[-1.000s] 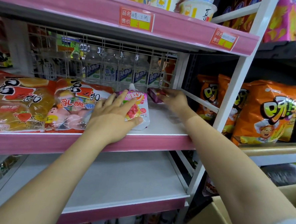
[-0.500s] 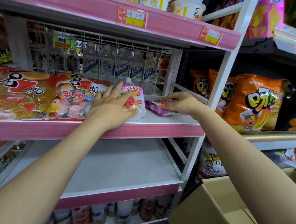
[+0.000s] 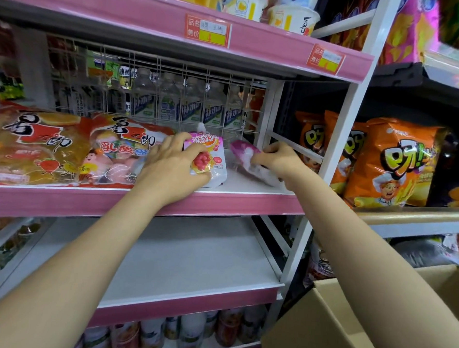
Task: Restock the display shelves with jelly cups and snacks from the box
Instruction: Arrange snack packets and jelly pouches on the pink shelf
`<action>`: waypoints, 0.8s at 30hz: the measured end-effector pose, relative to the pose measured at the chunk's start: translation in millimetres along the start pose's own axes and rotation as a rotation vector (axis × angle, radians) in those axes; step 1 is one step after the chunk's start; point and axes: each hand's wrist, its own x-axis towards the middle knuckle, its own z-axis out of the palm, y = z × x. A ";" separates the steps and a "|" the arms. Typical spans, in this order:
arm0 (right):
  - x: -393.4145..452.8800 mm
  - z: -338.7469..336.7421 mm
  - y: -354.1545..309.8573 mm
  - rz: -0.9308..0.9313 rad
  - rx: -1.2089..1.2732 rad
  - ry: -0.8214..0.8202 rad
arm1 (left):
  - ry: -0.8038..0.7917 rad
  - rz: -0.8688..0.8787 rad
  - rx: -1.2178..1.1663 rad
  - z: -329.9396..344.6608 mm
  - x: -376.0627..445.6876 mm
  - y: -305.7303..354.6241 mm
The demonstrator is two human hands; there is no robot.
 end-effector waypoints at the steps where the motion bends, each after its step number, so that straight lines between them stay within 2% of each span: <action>1: -3.6 -2.2 2.7 0.018 0.178 -0.012 | 0.004 -0.001 -0.003 -0.2 -0.2 0.3; 4: -15.6 -5.0 2.1 0.060 0.590 -0.084 | 0.018 0.003 -0.019 -0.5 -0.5 0.7; 9: -30.0 2.7 -8.1 0.086 0.934 -0.289 | 0.046 -0.011 -0.129 -3.1 0.7 0.6; 14: -43.4 12.9 -16.8 0.058 1.157 -0.445 | 0.345 0.044 -0.402 -12.1 -6.4 8.3; 15: -45.1 15.7 -19.1 0.046 1.190 -0.463 | 0.325 0.011 -0.450 -15.9 -7.8 13.6; 17: -48.2 21.2 -24.5 0.014 1.236 -0.482 | 0.176 -0.099 -0.618 -24.8 -6.4 26.5; 19: -52.5 25.1 -30.6 -0.025 1.260 -0.478 | -0.001 -0.252 -0.940 -36.7 -3.3 37.5; 21: -55.4 28.3 -35.2 -0.061 1.253 -0.495 | -0.108 -0.337 -1.217 -46.7 -2.3 41.8; 24: -56.6 32.8 -37.2 -0.063 1.160 -0.508 | -0.114 -0.313 -1.270 -46.4 -3.2 36.9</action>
